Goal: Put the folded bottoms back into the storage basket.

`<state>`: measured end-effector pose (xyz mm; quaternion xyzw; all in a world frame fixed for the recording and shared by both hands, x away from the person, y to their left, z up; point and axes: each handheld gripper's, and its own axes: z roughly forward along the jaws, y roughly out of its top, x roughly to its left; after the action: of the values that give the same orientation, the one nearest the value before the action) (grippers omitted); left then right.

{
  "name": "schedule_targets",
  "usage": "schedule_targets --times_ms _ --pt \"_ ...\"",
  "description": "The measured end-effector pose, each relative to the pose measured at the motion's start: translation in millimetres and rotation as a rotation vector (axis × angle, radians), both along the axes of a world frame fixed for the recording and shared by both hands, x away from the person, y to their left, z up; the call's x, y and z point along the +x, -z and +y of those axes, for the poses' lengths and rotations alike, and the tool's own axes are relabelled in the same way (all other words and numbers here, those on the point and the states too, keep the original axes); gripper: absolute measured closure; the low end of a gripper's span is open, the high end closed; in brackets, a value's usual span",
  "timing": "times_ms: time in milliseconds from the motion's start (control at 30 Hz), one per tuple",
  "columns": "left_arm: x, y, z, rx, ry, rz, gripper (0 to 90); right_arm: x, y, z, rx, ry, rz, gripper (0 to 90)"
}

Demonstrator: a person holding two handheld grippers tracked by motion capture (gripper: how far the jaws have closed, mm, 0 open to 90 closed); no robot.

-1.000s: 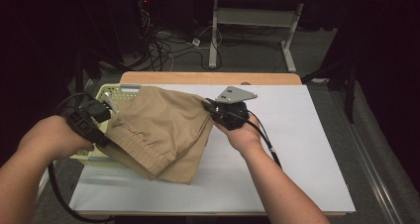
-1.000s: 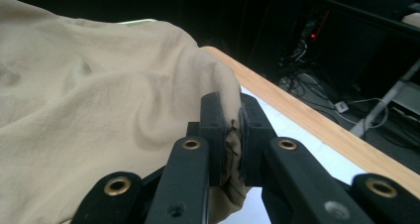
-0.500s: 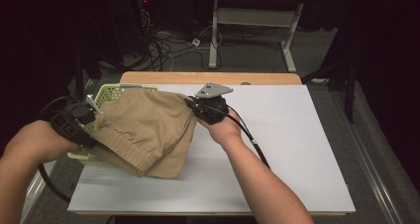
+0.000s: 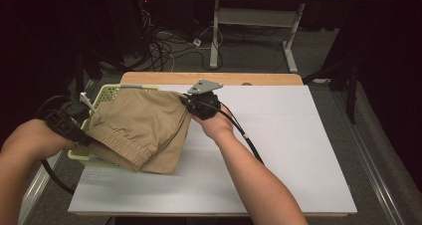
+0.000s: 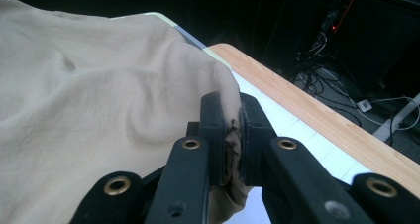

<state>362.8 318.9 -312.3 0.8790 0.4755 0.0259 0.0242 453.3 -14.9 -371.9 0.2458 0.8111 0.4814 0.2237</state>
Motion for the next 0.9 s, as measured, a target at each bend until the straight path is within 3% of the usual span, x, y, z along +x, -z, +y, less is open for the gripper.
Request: schedule_targets --times_ms 333,567,900 --pt "6.4 4.0 3.9 -0.004 -0.005 0.012 80.1 8.0 1.9 6.6 -0.003 0.008 -0.003 84.5" --pt "7.9 2.8 5.3 0.006 -0.011 0.013 80.2 10.6 -1.6 11.5 -0.01 0.006 -0.03 84.6" --pt "5.1 -9.4 26.0 0.016 -0.072 -0.032 80.2 22.5 -20.2 35.6 0.005 -0.01 -0.05 84.6"
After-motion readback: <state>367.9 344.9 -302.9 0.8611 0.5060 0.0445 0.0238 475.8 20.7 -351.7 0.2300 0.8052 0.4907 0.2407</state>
